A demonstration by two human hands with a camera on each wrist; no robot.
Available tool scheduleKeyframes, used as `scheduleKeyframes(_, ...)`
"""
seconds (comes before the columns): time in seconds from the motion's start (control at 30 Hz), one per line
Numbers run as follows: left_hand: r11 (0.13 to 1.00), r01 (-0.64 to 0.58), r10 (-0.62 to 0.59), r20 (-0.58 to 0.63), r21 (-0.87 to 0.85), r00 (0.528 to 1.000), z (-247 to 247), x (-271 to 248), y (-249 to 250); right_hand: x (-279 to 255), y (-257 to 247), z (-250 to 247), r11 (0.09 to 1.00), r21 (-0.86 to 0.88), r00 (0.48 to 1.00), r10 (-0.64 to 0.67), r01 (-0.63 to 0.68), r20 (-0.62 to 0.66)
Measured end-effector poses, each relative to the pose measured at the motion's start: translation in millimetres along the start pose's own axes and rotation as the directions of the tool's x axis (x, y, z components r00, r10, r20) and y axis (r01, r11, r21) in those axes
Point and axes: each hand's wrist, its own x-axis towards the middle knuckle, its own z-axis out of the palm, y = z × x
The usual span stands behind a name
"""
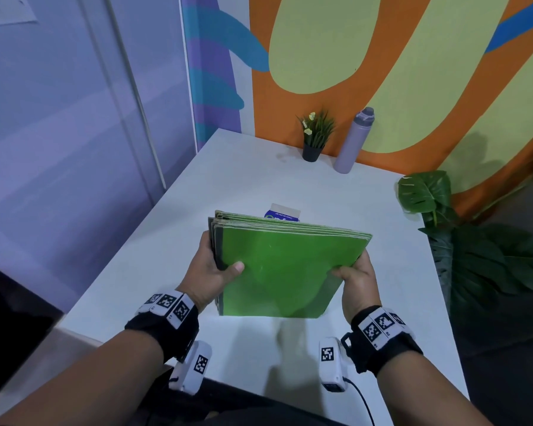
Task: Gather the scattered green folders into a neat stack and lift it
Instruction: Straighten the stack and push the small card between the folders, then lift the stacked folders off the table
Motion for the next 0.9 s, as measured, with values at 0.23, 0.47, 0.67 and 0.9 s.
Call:
scheduleKeyframes(0.23, 0.994, 0.066, -0.066, -0.004, 0.089, 0.998, -2, 0, -20, -5, 13, -11, 0.983, -0.178, 0.990, 0.067, -0.044, 0.127)
scheduleKeyframes(0.47, 0.992, 0.084, -0.073, -0.115, 0.093, 0.991, 6, 3, -24, -4, 26, -13, 0.975, -0.218, 0.996, 0.056, -0.040, 0.067)
scheduleKeyframes(0.67, 0.997, 0.069, -0.071, -0.174, -0.014, 0.982, 7, 11, -14, 1, 15, -5, 0.977, -0.210, 0.999, -0.040, 0.039, -0.002)
scheduleKeyframes(0.9, 0.991, -0.009, -0.019, -0.207, -0.132, 0.978, -4, 36, 19, -3, 29, -13, 0.926, -0.376, 0.992, 0.080, -0.037, 0.100)
